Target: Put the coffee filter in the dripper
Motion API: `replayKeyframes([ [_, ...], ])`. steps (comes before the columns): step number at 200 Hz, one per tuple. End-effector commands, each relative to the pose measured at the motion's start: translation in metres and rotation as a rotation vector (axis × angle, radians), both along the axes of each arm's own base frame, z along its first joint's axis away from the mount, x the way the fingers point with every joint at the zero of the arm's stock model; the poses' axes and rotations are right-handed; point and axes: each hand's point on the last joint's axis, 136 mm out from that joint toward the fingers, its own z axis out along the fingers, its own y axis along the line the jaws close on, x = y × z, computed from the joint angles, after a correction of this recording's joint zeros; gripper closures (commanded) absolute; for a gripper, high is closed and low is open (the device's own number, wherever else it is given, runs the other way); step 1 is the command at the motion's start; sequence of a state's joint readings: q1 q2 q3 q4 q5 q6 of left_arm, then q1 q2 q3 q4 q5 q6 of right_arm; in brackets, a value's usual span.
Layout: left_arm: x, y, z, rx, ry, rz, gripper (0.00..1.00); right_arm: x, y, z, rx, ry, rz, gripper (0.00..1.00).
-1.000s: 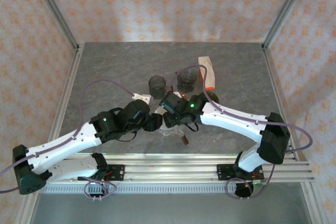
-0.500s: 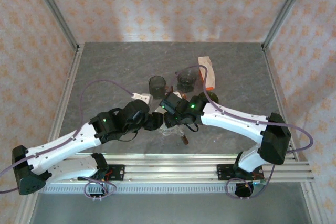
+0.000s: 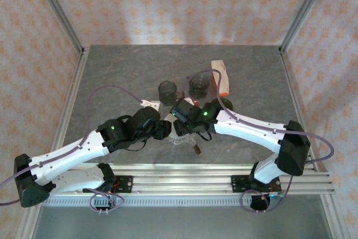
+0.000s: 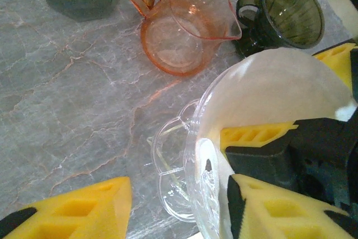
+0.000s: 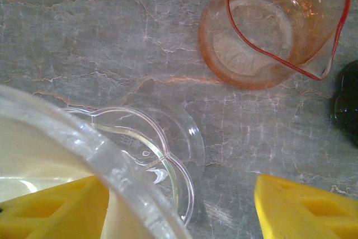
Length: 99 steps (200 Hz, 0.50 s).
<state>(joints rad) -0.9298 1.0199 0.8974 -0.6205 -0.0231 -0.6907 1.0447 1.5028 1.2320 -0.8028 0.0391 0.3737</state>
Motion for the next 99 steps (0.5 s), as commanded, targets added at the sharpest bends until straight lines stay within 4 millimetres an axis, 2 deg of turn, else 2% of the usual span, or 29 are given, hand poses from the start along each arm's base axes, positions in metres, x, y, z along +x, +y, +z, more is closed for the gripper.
replayKeyframes([
  [1,-0.003,-0.001,0.004,-0.008,0.005,-0.002,0.47,0.007,-0.001,0.023,0.057,-0.077,-0.031,0.31],
  [21,-0.002,-0.002,0.005,-0.016,0.003,-0.001,0.45,0.007,-0.001,0.041,0.11,-0.104,-0.034,0.3],
  [50,-0.002,-0.004,0.007,-0.027,0.001,0.0,0.45,0.005,-0.011,0.062,0.148,-0.14,-0.054,0.3],
  [81,-0.001,-0.004,0.007,-0.029,-0.002,0.002,0.44,0.0,-0.026,0.068,0.166,-0.154,-0.08,0.3],
  [99,-0.001,-0.005,0.007,-0.033,0.0,0.002,0.44,-0.006,-0.031,0.063,0.175,-0.141,-0.084,0.31],
])
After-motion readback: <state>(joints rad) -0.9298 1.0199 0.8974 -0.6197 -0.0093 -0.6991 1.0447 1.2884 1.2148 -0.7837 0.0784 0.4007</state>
